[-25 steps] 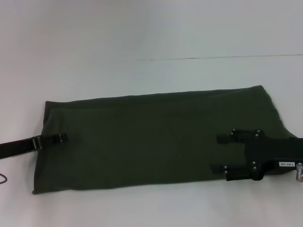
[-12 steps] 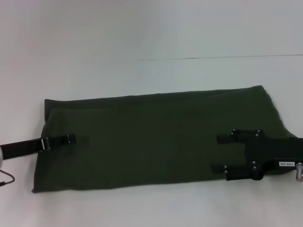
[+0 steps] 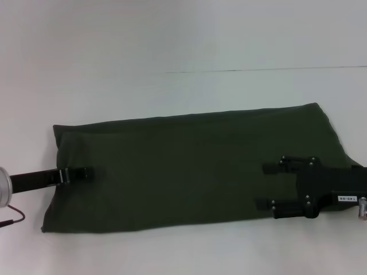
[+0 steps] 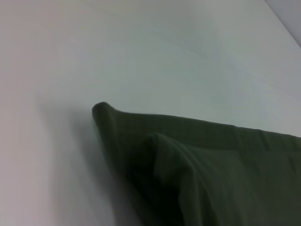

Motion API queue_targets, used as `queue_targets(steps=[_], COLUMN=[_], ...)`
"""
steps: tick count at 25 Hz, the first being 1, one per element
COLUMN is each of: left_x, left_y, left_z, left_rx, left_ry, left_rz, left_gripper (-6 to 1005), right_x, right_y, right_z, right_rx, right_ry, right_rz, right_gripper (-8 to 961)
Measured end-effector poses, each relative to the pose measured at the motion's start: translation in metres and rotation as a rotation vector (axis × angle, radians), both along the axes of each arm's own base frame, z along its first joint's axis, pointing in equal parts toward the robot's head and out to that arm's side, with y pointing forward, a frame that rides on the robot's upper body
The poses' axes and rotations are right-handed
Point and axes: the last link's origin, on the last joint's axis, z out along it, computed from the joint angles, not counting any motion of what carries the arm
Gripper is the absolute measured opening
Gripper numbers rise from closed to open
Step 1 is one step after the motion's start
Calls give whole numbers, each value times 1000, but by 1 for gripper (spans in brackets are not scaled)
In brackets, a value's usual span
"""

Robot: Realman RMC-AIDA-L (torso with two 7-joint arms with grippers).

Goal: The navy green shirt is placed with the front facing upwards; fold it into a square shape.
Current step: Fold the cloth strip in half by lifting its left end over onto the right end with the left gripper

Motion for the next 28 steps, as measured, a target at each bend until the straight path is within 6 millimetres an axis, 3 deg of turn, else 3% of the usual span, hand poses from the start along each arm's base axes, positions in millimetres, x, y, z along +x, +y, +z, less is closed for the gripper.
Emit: queue_targets(steps=[17,28], left_x=[0,-16], left_y=[4,6], left_z=[10,43], left_rx=[34,138], left_ry=[24,83], left_rz=[-11,-3], left_gripper=[58,55], right_x=[0,1], right_y=[1,5], right_z=[2,-1], right_rx=[10,30], right_ry=[5,2], right_rz=[-1,-22], right_gripper=[884,884])
